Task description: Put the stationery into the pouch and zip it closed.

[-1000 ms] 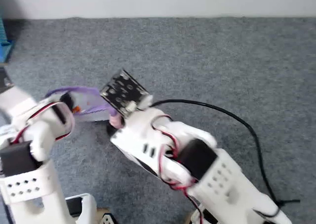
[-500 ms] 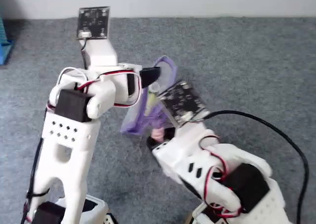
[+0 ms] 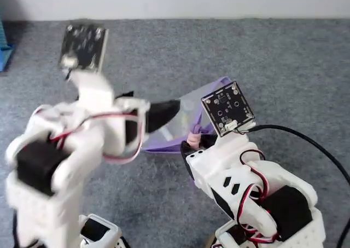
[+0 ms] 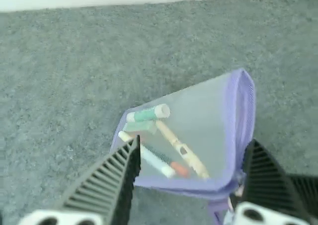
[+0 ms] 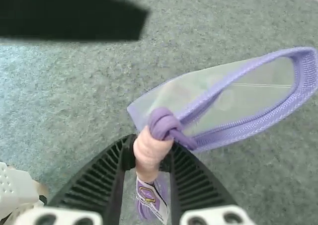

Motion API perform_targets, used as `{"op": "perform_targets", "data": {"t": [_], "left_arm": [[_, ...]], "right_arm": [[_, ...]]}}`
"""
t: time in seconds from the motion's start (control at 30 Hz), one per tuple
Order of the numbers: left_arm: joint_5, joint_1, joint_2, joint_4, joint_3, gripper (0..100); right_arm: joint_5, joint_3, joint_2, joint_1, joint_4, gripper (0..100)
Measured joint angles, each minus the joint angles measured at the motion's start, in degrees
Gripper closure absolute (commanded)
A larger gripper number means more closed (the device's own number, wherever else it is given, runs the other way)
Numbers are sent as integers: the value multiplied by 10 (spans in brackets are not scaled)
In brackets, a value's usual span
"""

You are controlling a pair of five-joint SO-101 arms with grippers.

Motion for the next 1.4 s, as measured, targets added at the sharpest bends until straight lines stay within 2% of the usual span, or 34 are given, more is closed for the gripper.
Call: {"op": "perform_targets", "data": {"t": [0.13, 0.27, 0.33, 0.5, 0.7, 0.83, 0.97, 1.2, 1.4], "left_arm": [[-53, 5, -98, 3, 96, 661], [-89, 7, -169, 3, 252, 556], [-91, 7, -204, -1, 325, 535], [-96, 7, -265, -100, 476, 535], [-98, 7, -287, -276, 601, 544], [-99, 10, -287, -394, 647, 577], [-100, 40, -287, -485, 677, 622], [-100, 93, -287, -581, 714, 714], [-100, 103, -287, -609, 716, 823]], "right_arm": [[34, 0, 0, 0, -3, 991], [69, 0, 0, 0, -3, 991], [84, 0, 0, 0, -3, 991], [107, 0, 0, 0, -3, 991], [147, 0, 0, 20, -3, 991], [172, -1, 0, 40, -3, 991], [181, -1, 0, 43, -3, 991], [185, -8, 0, 46, -3, 991], [185, -11, 0, 46, -9, 991]]}}
